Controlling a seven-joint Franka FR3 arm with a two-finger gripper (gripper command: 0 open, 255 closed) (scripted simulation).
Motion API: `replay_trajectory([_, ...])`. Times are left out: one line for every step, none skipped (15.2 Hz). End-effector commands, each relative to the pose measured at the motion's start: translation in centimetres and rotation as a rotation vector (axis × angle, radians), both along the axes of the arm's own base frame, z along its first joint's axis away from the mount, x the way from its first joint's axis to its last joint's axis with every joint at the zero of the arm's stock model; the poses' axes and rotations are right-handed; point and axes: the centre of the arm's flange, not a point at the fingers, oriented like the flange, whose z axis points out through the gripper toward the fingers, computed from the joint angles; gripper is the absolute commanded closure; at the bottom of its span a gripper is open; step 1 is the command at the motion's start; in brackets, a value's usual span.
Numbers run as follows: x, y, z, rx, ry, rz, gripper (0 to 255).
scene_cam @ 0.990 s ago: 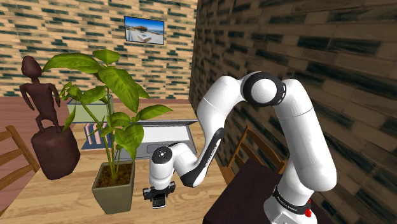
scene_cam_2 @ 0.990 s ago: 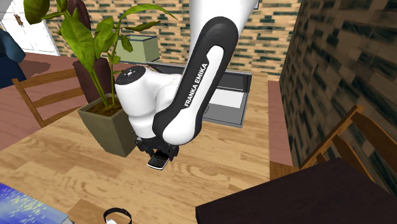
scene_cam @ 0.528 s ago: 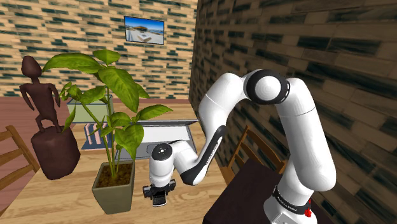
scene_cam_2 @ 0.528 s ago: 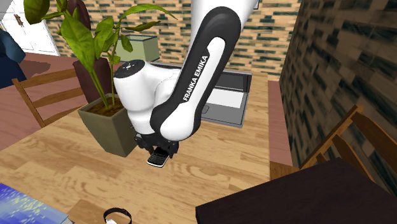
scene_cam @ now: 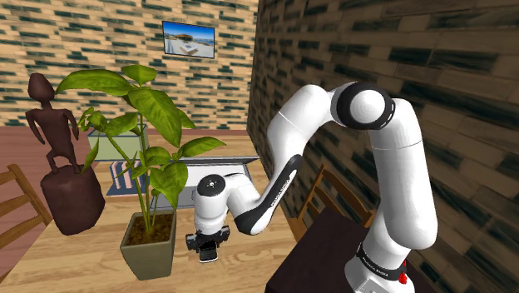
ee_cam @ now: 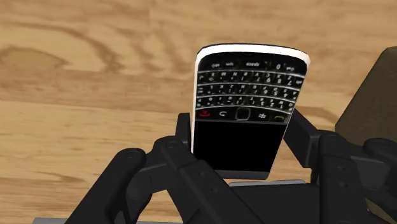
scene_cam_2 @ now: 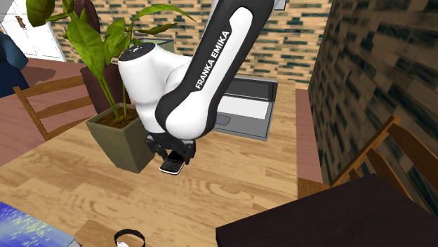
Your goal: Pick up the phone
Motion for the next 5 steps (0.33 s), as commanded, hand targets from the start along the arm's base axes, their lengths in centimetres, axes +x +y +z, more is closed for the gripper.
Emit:
replay_trajectory([-0.2, 0.0, 1.1, 0.000, 0.000, 0.000, 255])
replay_trajectory([-0.2, 0.0, 1.6, 0.000, 0.000, 0.000, 255])
replay_trajectory([-0.2, 0.0, 2.1, 0.000, 0.000, 0.000, 255])
replay_trajectory([-0.2, 0.0, 2.2, 0.000, 0.000, 0.000, 255])
replay_trajectory([-0.2, 0.0, 2.2, 0.000, 0.000, 0.000, 255])
